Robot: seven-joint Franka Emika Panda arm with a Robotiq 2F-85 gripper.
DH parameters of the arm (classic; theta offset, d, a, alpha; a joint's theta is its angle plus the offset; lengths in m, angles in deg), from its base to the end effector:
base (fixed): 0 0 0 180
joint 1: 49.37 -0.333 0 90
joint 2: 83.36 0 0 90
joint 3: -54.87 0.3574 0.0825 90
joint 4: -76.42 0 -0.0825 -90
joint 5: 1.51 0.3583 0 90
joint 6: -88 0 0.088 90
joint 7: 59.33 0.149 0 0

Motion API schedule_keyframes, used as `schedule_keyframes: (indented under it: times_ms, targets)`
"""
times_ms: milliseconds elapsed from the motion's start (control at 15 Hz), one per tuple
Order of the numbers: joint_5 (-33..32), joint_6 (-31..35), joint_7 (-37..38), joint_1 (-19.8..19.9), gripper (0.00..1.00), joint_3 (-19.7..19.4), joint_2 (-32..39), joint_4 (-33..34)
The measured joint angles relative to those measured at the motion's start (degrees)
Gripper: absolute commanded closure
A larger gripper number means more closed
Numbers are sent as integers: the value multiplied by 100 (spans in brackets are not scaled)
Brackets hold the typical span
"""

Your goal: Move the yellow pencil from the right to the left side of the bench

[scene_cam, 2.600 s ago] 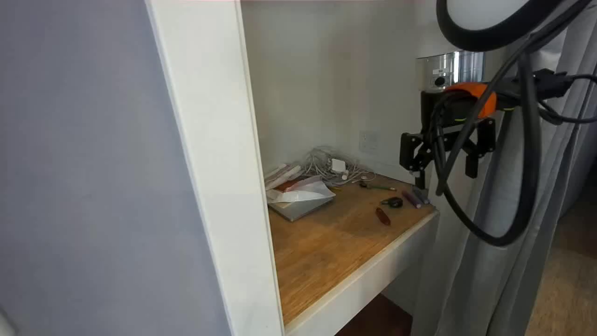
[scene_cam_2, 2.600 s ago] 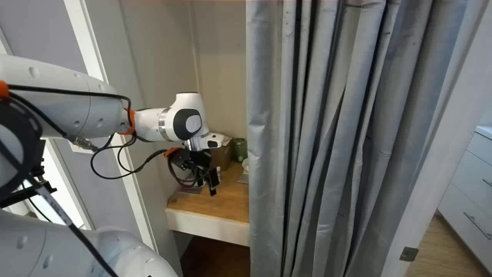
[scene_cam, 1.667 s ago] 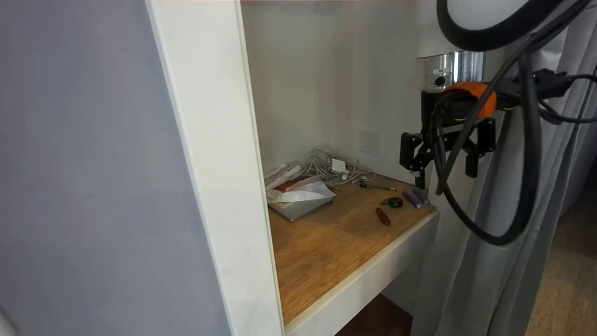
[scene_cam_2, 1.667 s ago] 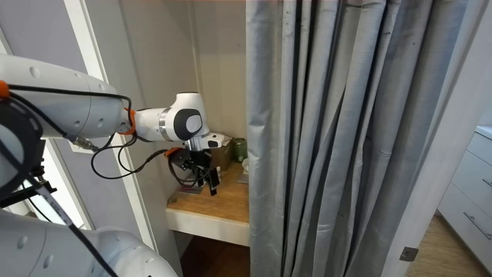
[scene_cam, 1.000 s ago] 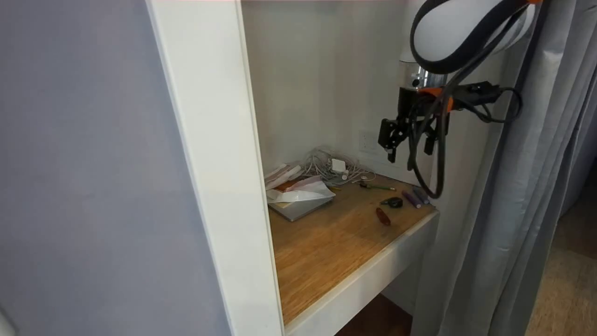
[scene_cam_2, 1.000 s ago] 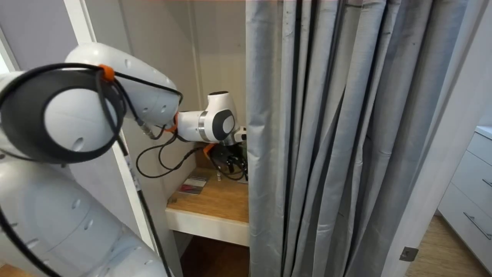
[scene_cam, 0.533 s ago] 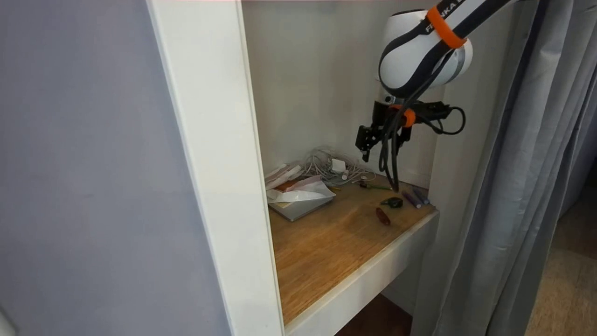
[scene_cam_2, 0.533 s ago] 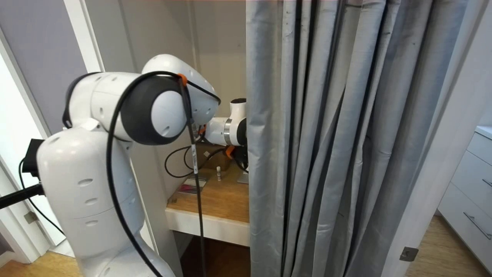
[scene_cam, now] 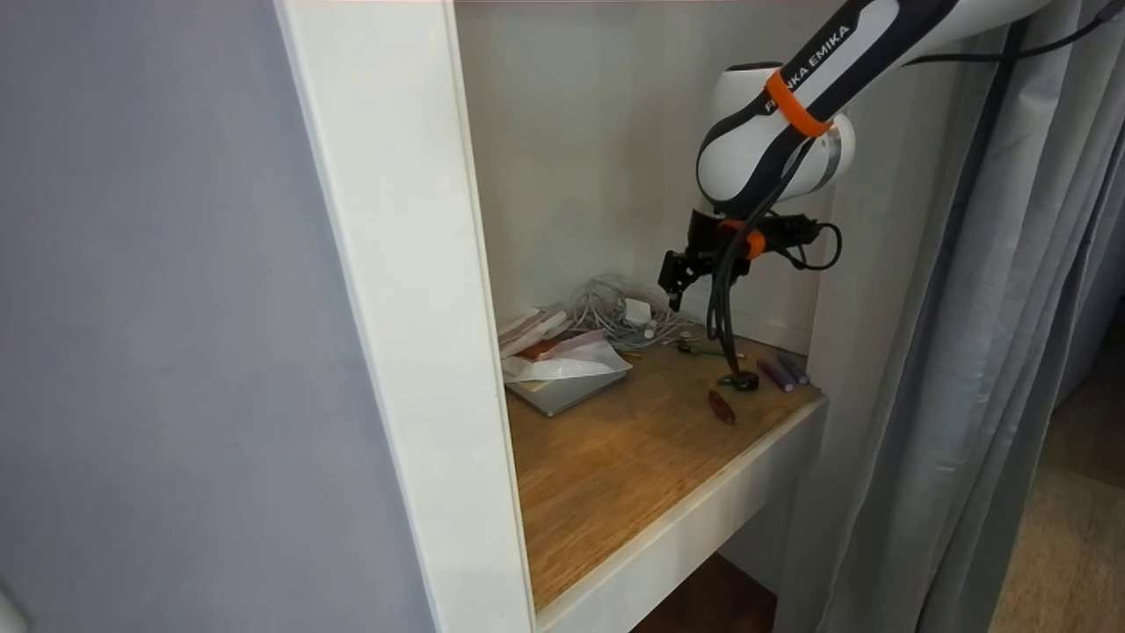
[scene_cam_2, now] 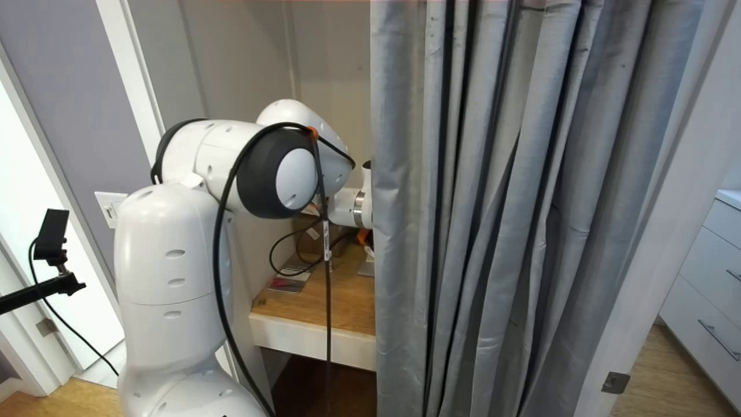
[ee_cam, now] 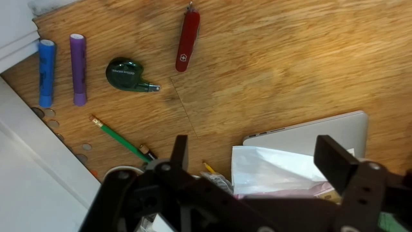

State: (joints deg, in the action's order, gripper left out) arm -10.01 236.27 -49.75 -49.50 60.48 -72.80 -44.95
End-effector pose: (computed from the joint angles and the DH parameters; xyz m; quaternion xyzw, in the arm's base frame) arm 0.5919 0.0573 0.3735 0.9888 0.0216 0.1465 0.0195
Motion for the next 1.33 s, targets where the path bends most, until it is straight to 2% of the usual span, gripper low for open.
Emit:
schedule_keyframes:
  times_ms: [333,533,800,1333]
  targets:
    - [2,77,-66,-32,0,-38,-11,3]
    - [617,577,-819,22,0,-45,248,65]
    - [1693,1080,-2285,376,0,272,1089,592]
    - [1790,1548,-3524,1059,0,1014,2855,2162]
